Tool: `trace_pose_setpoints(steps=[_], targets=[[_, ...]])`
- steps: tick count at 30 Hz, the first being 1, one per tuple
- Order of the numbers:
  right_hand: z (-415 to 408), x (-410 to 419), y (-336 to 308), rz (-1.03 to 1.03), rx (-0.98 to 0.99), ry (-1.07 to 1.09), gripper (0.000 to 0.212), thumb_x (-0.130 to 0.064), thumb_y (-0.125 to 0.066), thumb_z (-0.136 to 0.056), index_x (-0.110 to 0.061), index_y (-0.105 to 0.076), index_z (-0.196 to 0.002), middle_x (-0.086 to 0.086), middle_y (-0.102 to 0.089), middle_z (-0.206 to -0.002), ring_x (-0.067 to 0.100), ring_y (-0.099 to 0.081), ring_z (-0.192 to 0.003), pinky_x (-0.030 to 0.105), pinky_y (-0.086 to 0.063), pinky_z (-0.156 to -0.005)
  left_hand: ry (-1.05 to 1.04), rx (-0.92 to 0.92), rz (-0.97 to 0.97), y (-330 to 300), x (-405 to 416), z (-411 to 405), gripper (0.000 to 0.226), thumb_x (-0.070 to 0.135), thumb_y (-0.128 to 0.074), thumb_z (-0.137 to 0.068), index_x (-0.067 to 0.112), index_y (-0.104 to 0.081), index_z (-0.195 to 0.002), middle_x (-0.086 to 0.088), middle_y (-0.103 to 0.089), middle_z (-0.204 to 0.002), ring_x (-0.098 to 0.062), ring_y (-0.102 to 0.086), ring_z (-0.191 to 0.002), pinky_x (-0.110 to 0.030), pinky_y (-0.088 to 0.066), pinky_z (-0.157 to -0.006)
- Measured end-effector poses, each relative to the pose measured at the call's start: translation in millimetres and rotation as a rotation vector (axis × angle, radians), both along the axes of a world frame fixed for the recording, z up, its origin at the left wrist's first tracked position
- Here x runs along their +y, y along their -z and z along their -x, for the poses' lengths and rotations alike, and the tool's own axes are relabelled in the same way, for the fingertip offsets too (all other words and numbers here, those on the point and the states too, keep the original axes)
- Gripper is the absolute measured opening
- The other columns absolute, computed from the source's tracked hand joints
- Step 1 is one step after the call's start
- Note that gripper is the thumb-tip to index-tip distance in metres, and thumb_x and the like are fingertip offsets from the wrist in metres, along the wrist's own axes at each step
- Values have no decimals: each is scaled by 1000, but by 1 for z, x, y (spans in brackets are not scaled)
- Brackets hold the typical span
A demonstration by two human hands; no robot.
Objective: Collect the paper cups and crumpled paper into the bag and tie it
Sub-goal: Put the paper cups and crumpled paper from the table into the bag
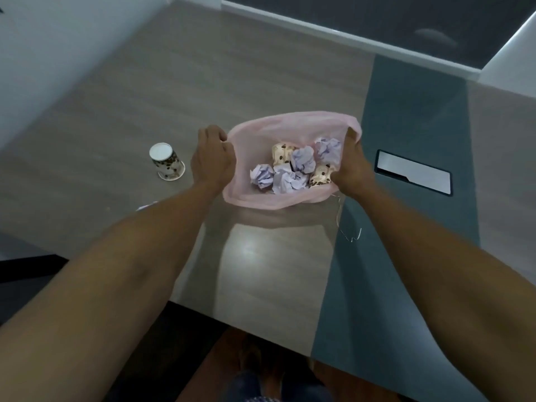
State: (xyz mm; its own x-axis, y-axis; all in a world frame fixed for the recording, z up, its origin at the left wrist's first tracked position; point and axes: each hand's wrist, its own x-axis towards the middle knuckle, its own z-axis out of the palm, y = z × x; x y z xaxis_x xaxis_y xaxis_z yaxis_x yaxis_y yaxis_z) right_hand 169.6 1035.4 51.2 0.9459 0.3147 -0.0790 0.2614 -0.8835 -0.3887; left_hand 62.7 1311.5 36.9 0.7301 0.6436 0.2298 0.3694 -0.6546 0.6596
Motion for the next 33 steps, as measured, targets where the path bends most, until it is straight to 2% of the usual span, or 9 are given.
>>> trace_pose_setpoints(steps=[3,6,9,11,16,21,24,29,33], targets=[[-10,-6,-3,22,7,22,113,-18,-71,-89,-29,17,-158,13,-16,-166,51,-52,-125,57,-49,-98,90,219,-66,6,41,-18,39,6,-53,-88,14,-56,-126,-15,-47,-134,-41,-50,-120,-47,-45,-93],[-18,-9,-4,26,2,37,110,-24,-71,-90,-26,15,-159,13,-17,-165,51,-52,-125,55,-47,-96,290,480,-113,18,74,-39,70,9,-65,-87,26,-41,-151,-14,-26,-161,-44,-27,-143,-52,-36,-113],[-21,-7,1,19,-14,38,108,-26,-73,-89,-26,9,-159,15,-25,-162,51,-54,-121,55,-48,-93,382,694,-139,35,92,-59,83,20,-72,-88,36,-29,-157,-10,-5,-170,-43,-11,-153,-56,-27,-120],[-22,-7,6,23,-17,24,107,-25,-73,-88,-27,8,-158,17,-29,-160,51,-55,-120,56,-49,-93,398,733,-129,48,94,-65,83,25,-73,-87,36,-30,-157,-13,-5,-170,-45,-16,-152,-55,-28,-120],[-19,2,9,54,-22,7,111,-19,-72,-86,-28,11,-157,18,-33,-157,50,-56,-117,54,-49,-91,297,461,-197,59,81,-48,55,21,-62,-92,21,-48,-145,-20,-36,-148,-50,-44,-125,-55,-46,-101],[-8,16,-2,35,-24,8,104,-17,-68,-88,-24,8,-159,17,-32,-158,48,-60,-109,52,-53,-85,-249,-281,-9,7,34,-28,61,49,-56,-97,9,-47,-142,-11,-54,-137,-33,-52,-121,-40,-43,-96],[-3,21,-7,43,-12,12,102,-22,-67,-92,-22,9,-160,16,-27,-161,49,-56,-117,56,-52,-91,-2,-599,82,-9,-1,-7,57,39,-61,-98,-2,-45,-134,-20,-56,-125,-31,-59,-109,-36,-49,-94],[-2,25,-7,23,-11,12,103,-19,-67,-90,-23,9,-160,14,-25,-162,51,-56,-116,55,-50,-89,593,-502,-40,18,-53,4,46,29,-72,-92,4,-45,-121,-19,-55,-118,-32,-58,-107,-37,-50,-94],[-2,26,-5,1,-23,11,98,-23,-67,-92,-20,4,-160,17,-26,-161,50,-54,-121,57,-48,-93,599,-200,-98,49,-64,-18,47,35,-70,-91,5,-49,-121,-16,-51,-122,-32,-56,-102,-44,-54,-74]])
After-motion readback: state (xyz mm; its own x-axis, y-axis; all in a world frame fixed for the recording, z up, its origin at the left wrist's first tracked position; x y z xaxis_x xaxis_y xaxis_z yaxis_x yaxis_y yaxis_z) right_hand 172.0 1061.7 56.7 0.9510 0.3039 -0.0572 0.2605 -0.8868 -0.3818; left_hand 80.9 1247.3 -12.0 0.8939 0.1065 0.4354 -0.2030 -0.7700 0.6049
